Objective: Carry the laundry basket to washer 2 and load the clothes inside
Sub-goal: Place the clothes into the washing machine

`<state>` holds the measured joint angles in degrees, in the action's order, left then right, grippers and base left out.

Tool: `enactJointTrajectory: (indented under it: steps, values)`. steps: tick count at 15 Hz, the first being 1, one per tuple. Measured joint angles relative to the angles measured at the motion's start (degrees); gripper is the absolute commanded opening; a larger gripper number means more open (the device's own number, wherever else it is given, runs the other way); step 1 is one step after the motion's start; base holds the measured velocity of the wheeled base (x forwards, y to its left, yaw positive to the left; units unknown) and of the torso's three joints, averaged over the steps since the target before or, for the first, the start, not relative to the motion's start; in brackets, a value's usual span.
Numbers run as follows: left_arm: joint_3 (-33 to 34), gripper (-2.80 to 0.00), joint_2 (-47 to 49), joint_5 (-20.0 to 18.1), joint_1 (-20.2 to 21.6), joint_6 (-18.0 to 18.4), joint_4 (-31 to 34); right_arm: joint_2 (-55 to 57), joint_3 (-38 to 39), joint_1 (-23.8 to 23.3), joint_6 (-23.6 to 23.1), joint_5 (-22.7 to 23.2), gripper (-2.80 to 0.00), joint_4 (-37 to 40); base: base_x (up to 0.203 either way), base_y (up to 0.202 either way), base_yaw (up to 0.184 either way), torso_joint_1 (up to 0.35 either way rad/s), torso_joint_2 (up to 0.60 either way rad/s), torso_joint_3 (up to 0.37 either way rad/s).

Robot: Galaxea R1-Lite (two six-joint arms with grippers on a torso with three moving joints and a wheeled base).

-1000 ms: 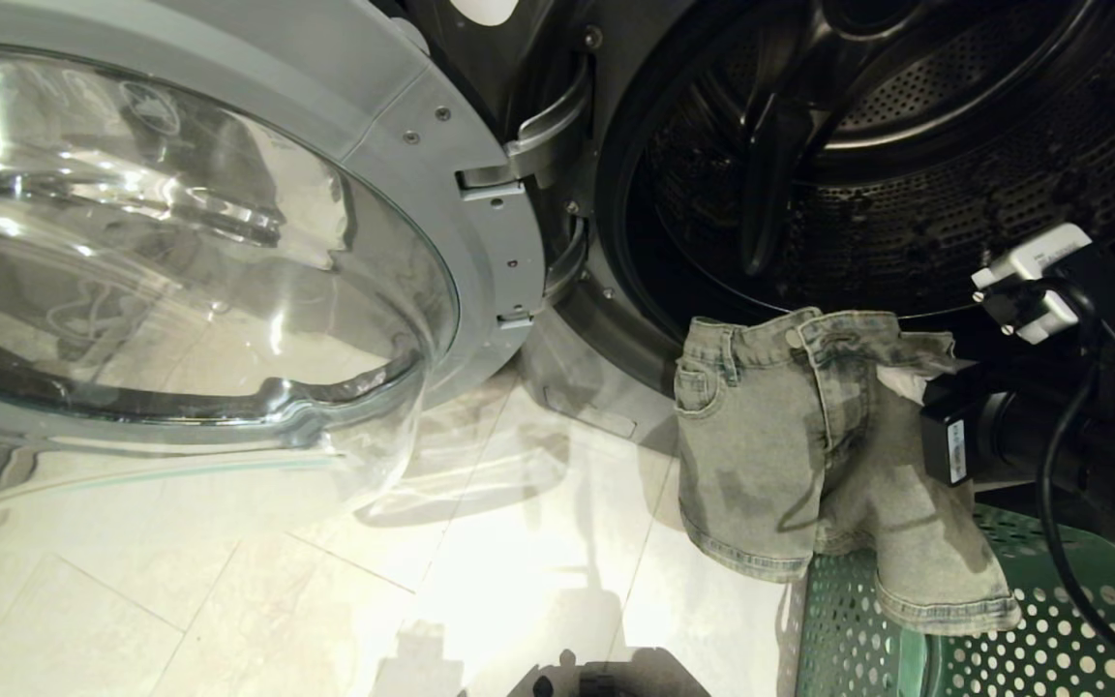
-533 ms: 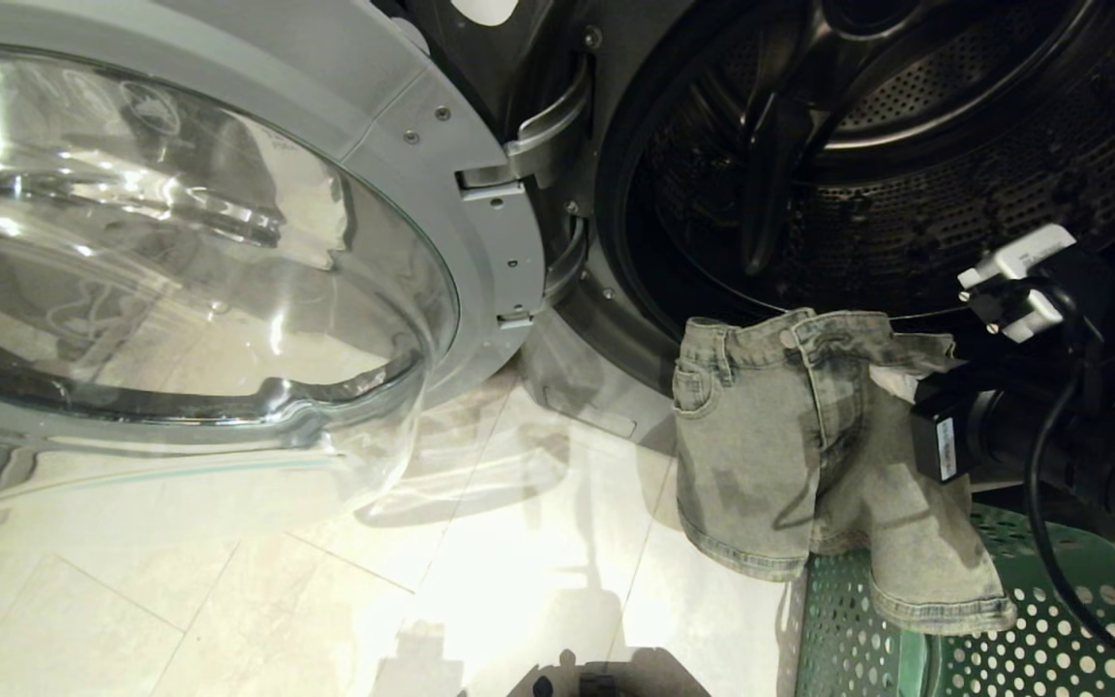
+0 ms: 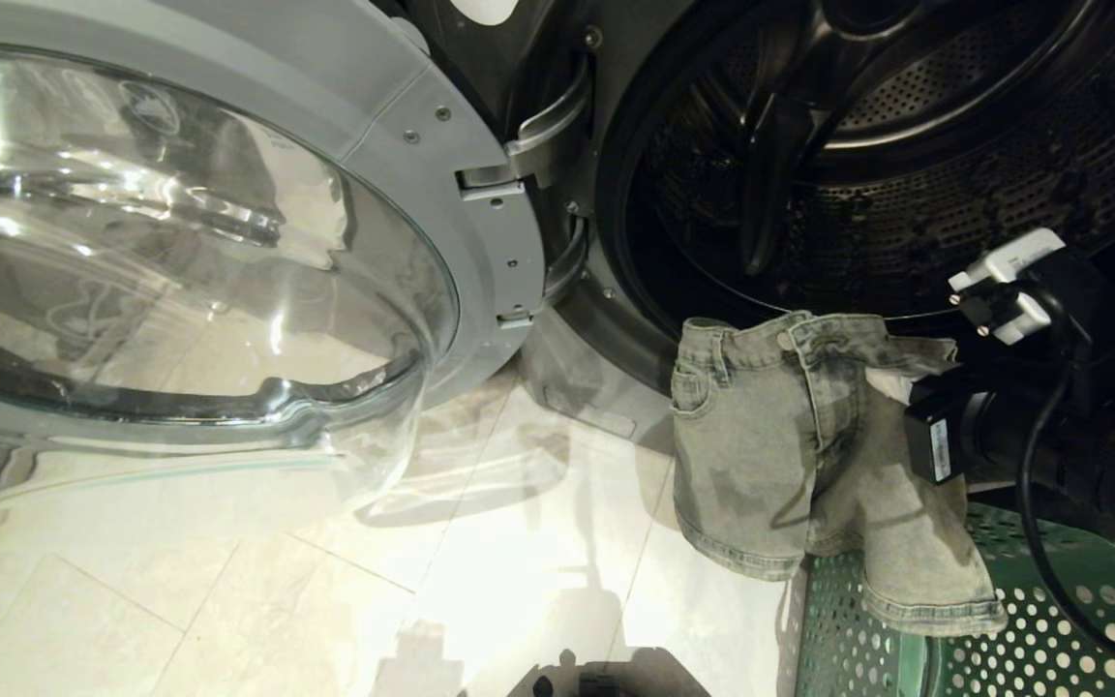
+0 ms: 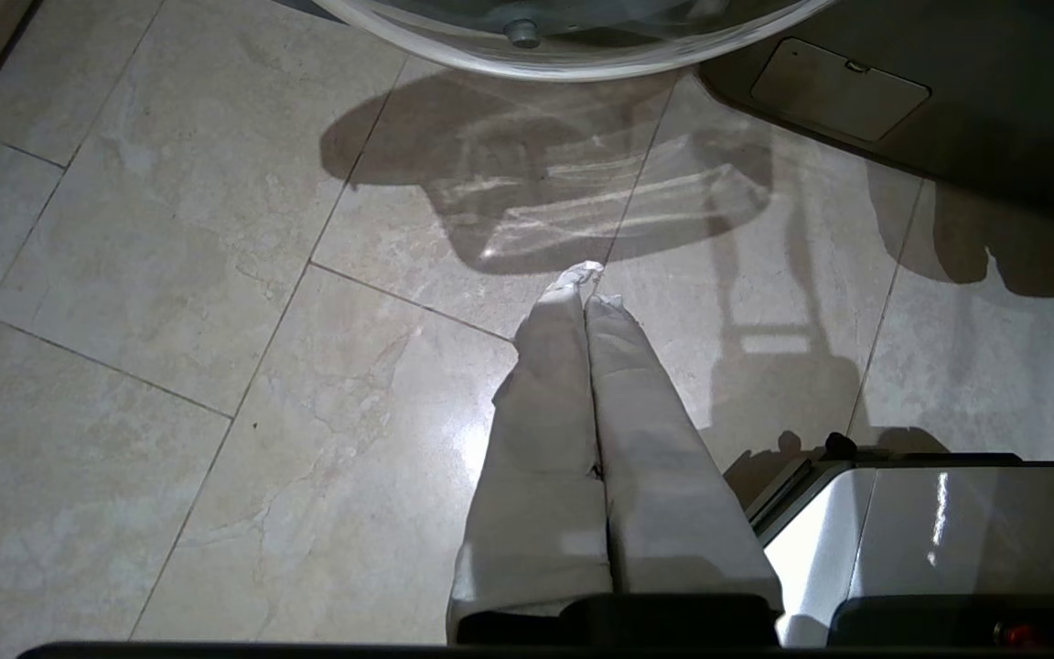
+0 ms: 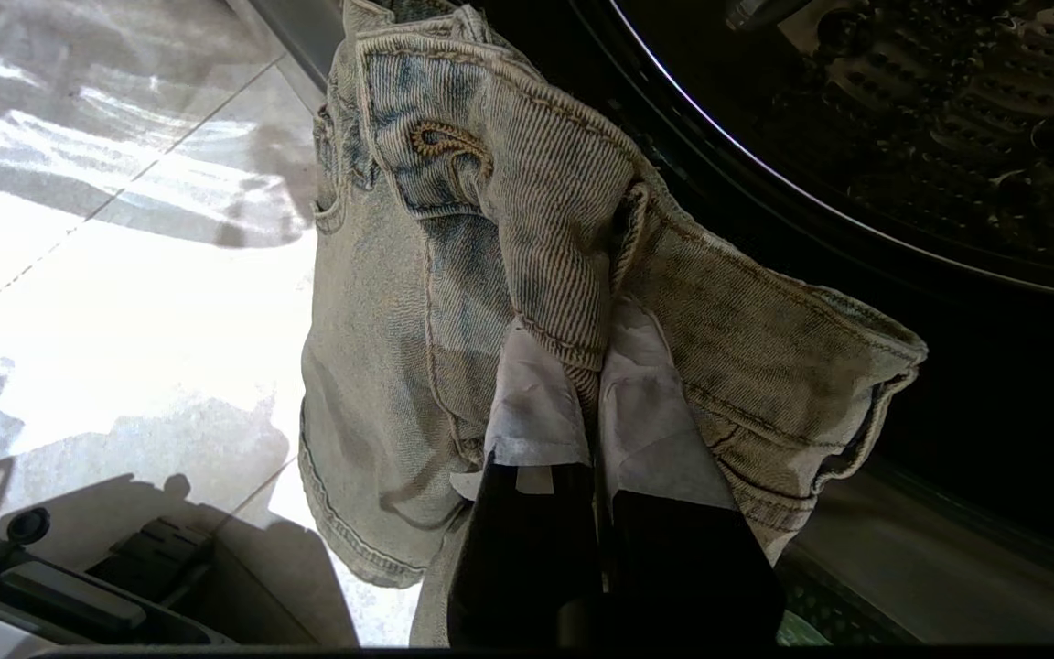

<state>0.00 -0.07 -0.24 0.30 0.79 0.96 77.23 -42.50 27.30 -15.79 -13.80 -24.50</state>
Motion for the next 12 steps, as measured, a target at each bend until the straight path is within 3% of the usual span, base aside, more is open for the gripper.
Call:
enactJointTrajectory:
  steps: [12]
  values:
    - [0.00,-2.80,0.00,-0.02,-0.01,0.00,-0.02,-0.18,-0.41,1.17,-0.06,-1.28,-2.80,-0.05,0.000,0.000,0.000,0.000,0.00,0.000]
